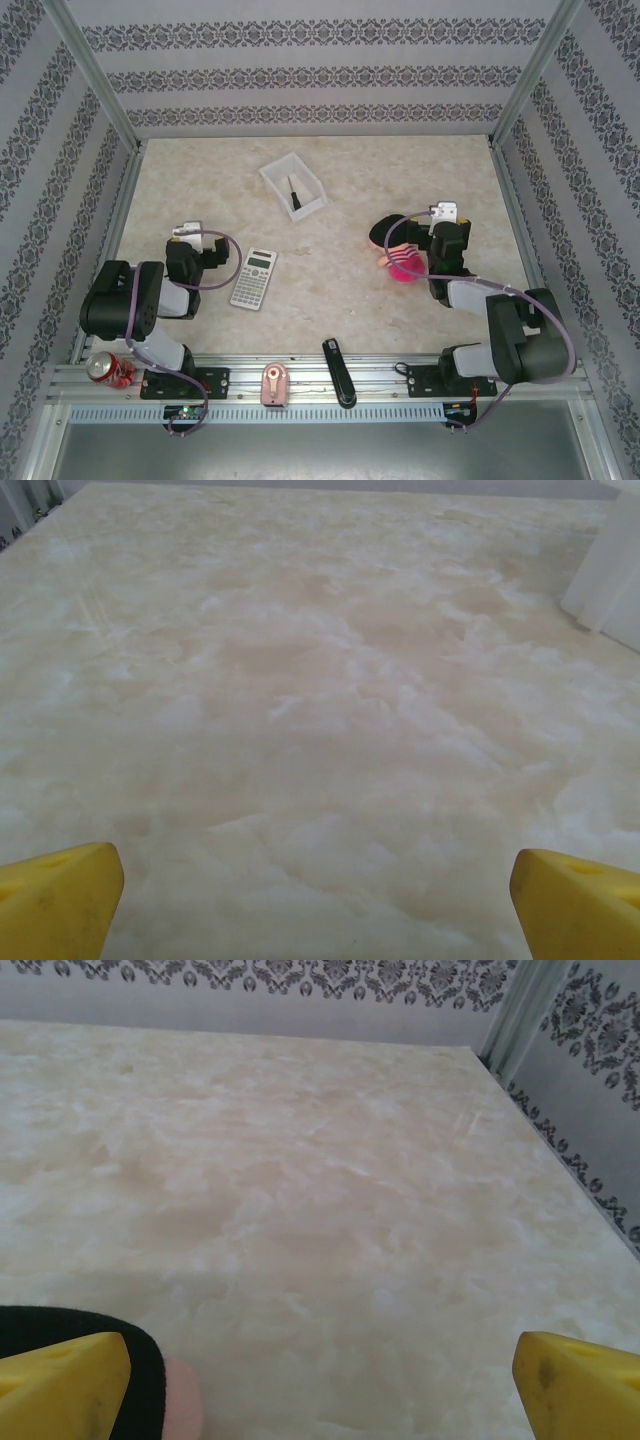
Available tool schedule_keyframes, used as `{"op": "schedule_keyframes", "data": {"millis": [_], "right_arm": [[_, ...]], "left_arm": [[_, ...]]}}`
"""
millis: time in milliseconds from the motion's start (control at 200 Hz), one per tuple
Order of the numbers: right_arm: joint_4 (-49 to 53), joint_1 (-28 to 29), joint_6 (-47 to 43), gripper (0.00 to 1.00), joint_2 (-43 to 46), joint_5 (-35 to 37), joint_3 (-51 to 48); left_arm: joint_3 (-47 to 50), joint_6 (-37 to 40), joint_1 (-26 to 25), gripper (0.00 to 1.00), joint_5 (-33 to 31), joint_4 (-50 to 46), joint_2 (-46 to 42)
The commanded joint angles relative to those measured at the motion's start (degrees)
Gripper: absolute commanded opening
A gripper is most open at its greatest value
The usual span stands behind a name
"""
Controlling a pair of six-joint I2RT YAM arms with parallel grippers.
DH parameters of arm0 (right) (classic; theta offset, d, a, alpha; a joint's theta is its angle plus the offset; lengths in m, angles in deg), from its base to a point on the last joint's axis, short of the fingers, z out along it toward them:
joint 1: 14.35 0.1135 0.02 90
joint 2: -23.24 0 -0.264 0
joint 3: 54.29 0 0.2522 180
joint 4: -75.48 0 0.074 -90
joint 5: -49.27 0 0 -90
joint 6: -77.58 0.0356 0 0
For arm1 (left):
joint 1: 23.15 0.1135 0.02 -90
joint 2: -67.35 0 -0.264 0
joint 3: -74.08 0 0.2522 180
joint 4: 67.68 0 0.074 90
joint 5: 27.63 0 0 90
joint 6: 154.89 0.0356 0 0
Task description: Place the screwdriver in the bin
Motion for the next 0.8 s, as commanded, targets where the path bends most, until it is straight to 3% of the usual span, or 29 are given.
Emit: {"op": "schedule_keyframes", "data": {"millis": [0, 70, 150, 230, 310, 395, 794], "right_arm": [[-6.14, -1.76, 0.32, 0.98, -3.5, -3.35, 1.07], [-10.46, -2.39, 0.57, 0.98, -6.96, -4.75, 1.3], [-5.7, -4.15, 2.18, 0.98, -5.86, -7.36, 2.16], [-17.76, -5.65, 3.33, 0.98, -10.12, -9.69, -1.01], [-11.38, -5.44, 3.24, 0.98, -7.88, -8.36, 0.04], [-16.3, -4.21, 2.35, 0.98, -9.64, -6.05, -0.88], [-14.78, -4.17, 2.41, 0.98, -9.28, -6.32, -0.54]], "left_arm": [[-1.07, 0.05, 0.61, 0.99, 0.49, 6.06, -0.67], [-1.7, 0.37, 0.57, 0.99, 1.51, 4.24, -1.05], [-2.62, 0.48, 0.57, 0.99, 1.58, 3.01, -0.92], [-4.67, 0.23, 0.57, 0.99, 0.85, -1.48, -1.15], [-5.5, 0.37, 0.57, 0.99, 1.36, -3.05, -1.17], [-6.3, 0.61, 0.57, 0.99, 2.02, -4.75, -1.24], [-7.18, 0.89, 0.58, 1.0, 2.93, -6.32, -1.23]]}}
